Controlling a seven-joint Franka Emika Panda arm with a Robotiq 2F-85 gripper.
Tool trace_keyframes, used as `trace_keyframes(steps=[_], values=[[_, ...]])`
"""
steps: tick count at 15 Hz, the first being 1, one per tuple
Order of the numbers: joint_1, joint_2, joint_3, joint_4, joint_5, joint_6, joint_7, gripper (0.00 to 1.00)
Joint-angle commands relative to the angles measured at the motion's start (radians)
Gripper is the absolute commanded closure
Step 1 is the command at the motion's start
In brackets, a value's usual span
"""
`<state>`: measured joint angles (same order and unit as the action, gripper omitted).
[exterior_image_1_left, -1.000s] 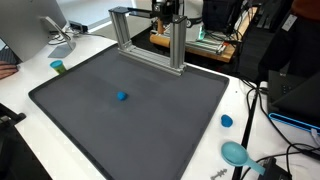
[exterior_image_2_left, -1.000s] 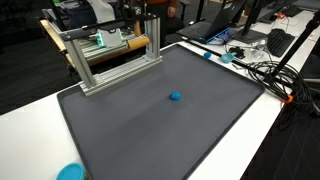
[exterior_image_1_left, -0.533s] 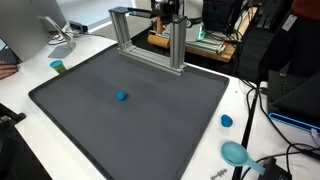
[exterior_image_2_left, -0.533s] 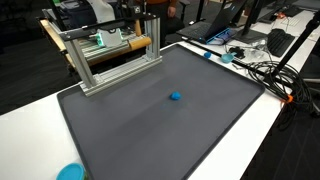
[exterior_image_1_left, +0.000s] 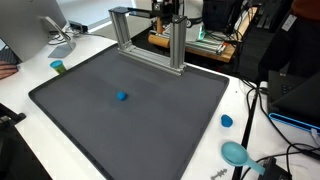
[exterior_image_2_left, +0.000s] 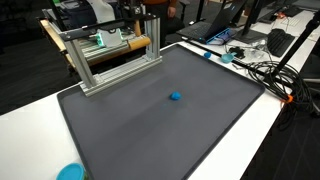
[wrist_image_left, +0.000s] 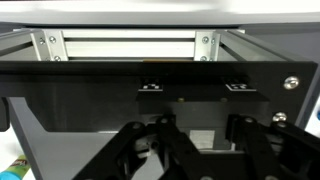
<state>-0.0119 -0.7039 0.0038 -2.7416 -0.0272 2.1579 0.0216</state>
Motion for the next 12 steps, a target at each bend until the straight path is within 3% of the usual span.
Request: trace_keyframes(steps=[1, 8, 12], values=[[-0.002, -0.011, 0.017, -0.011, 0.007, 0.005, 0.038, 0.78], [-0.001, -0.004, 0.055, 0.012, 0.004, 0.088, 0.103, 0.78], [-0.016, 0.114, 0.101, 0.139, -0.018, 0.149, 0.152, 0.78]])
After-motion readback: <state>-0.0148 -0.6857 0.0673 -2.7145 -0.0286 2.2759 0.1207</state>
